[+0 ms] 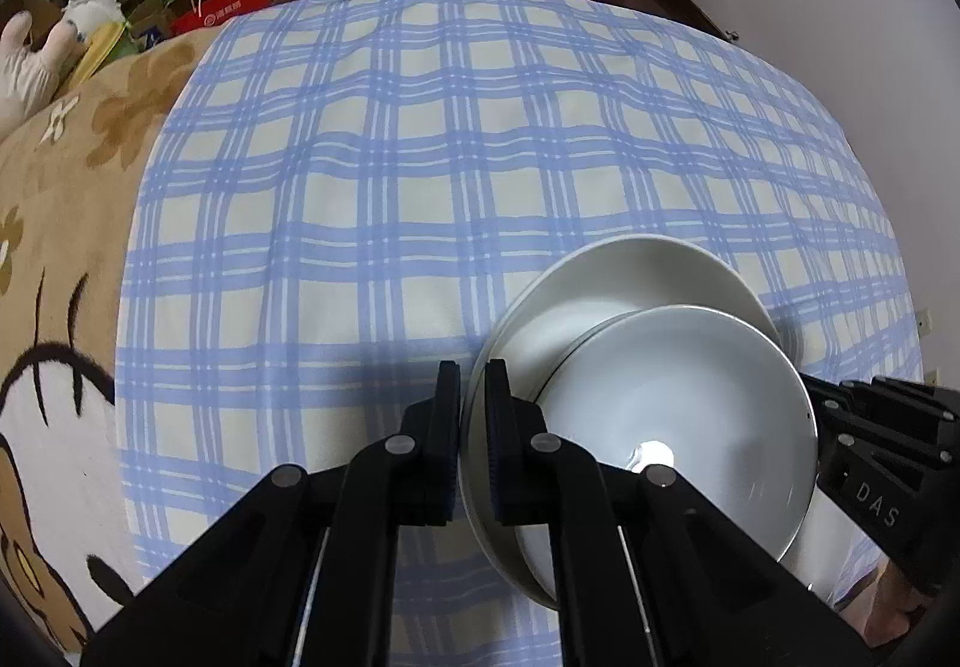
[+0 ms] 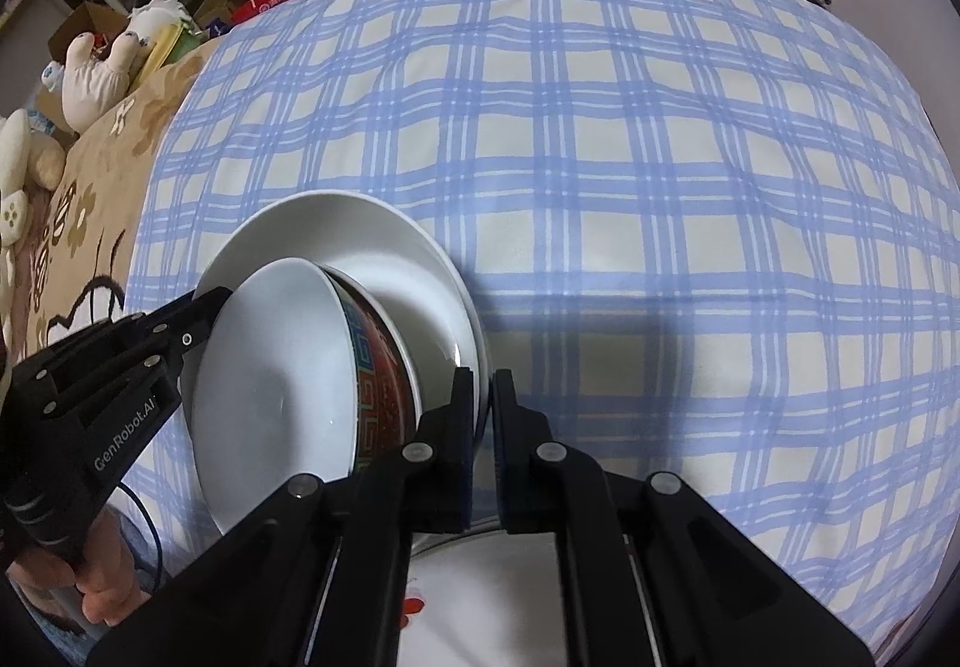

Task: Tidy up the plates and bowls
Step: 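Close both grippers on the rim of the nested bowls, then lift the nested bowls with both grippers toward the cherry plate stack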

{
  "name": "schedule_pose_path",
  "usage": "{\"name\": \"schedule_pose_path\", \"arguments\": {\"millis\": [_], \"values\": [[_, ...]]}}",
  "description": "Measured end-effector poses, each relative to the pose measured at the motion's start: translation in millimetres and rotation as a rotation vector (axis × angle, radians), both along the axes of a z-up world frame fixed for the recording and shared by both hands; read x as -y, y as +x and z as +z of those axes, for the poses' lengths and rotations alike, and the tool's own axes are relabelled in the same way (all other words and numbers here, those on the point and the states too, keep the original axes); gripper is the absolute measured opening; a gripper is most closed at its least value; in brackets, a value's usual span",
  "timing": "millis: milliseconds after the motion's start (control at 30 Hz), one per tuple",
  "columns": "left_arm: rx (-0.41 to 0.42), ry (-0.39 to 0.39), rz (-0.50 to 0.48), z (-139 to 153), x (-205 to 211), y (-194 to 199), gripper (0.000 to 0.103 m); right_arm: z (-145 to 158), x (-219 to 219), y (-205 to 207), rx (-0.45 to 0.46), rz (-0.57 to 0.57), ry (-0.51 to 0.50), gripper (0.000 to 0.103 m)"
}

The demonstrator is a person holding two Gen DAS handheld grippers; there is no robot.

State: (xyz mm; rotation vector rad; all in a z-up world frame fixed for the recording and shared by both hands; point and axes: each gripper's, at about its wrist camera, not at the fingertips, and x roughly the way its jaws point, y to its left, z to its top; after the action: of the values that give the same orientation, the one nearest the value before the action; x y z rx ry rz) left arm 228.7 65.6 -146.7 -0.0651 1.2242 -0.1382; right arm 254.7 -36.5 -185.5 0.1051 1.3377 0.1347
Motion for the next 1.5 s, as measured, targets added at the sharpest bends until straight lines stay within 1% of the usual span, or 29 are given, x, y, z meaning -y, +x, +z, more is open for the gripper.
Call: {"name": "schedule_pose_path", "arguments": {"millis": [233,500,767,900,1000,1133,1200,1300,1433,1500], "values": [[0.006,-0.019,0.038,0.4,-1.6,-1.6,0.008,0.2,1.8,1.2,-0.008,-0.064,0.009,0.008],[-0.013,-0.088,0.073,-5.0,-17.4,4.6,0.008,-0.3,6.2,-4.1,0.013,-0.105,0.035,0.008],[-0.009,-0.094,0.076,-6.7,-20.7,5.3,0.008,-0.8,7.6,-5.7,0.024,-0.102,0.046,0.008],[-0.020,-0.084,0.064,-3.1,-20.4,3.4,0.009,2.7,7.1,-8.7,0.030,-0.085,0.032,0.007],[-0.013,-0.057,0.056,0.1,-16.5,3.5,0.009,3.6,7.7,-12.3,0.049,-0.100,0.040,0.006],[-0.003,-0.084,0.066,4.4,-17.7,0.9,0.009,4.3,8.4,-14.0,0.065,-0.103,0.052,0.006],[-0.001,-0.093,0.073,6.4,-17.0,-0.8,0.009,4.2,7.3,-14.2,0.068,-0.093,0.041,0.006],[0.000,-0.088,0.077,8.9,-15.7,-1.3,0.009,4.7,9.5,-13.9,0.070,-0.092,0.050,0.006],[0.000,-0.114,0.090,14.3,-19.0,-4.2,0.009,6.1,12.2,-14.4,0.074,-0.104,0.072,0.006],[0.006,-0.109,0.088,16.9,-20.6,-6.4,0.009,8.3,11.9,-15.7,0.080,-0.101,0.076,0.007]]}}
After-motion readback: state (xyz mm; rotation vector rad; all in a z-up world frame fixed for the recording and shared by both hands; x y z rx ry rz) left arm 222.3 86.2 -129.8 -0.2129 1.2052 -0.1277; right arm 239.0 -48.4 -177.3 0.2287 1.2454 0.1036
